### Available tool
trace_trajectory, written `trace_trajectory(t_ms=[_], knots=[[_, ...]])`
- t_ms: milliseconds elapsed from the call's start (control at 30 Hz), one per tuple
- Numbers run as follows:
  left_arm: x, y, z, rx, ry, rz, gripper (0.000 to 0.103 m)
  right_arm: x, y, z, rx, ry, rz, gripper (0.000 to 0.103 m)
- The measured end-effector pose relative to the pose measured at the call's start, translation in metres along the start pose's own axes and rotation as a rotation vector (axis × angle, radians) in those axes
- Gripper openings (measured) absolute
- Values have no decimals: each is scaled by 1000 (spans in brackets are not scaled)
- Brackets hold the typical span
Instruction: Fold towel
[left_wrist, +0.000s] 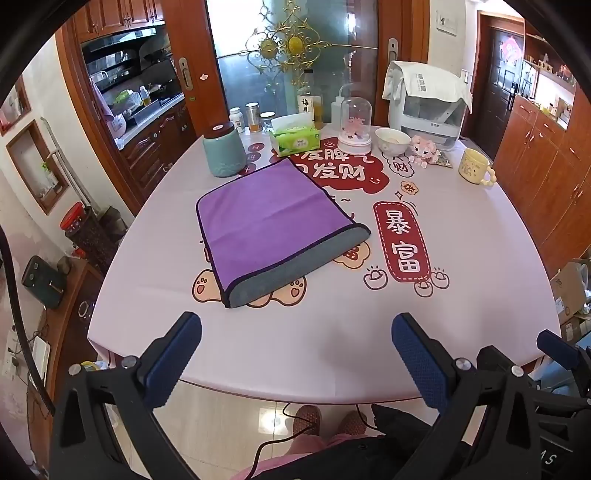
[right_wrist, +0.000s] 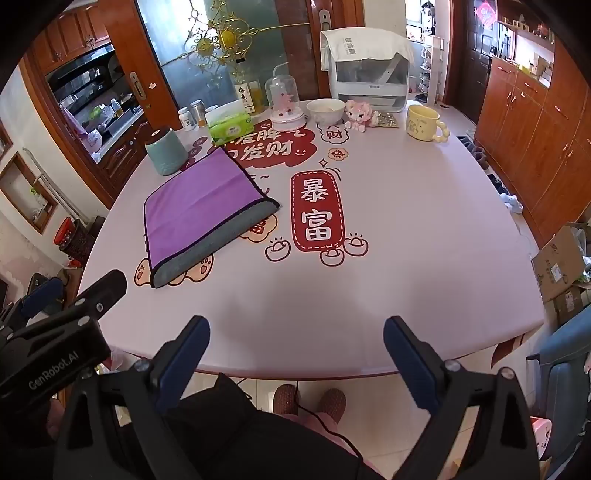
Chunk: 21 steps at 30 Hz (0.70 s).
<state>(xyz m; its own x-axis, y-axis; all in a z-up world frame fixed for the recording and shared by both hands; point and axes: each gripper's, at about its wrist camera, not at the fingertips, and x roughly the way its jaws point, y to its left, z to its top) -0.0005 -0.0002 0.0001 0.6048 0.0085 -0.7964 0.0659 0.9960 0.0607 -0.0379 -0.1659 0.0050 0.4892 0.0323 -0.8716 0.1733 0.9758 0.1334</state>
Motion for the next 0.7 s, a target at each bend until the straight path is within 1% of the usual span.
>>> trace_trajectory(t_ms=[700], knots=[[0,0,0,1,11,2,102,2,1,5,1,5,1,96]])
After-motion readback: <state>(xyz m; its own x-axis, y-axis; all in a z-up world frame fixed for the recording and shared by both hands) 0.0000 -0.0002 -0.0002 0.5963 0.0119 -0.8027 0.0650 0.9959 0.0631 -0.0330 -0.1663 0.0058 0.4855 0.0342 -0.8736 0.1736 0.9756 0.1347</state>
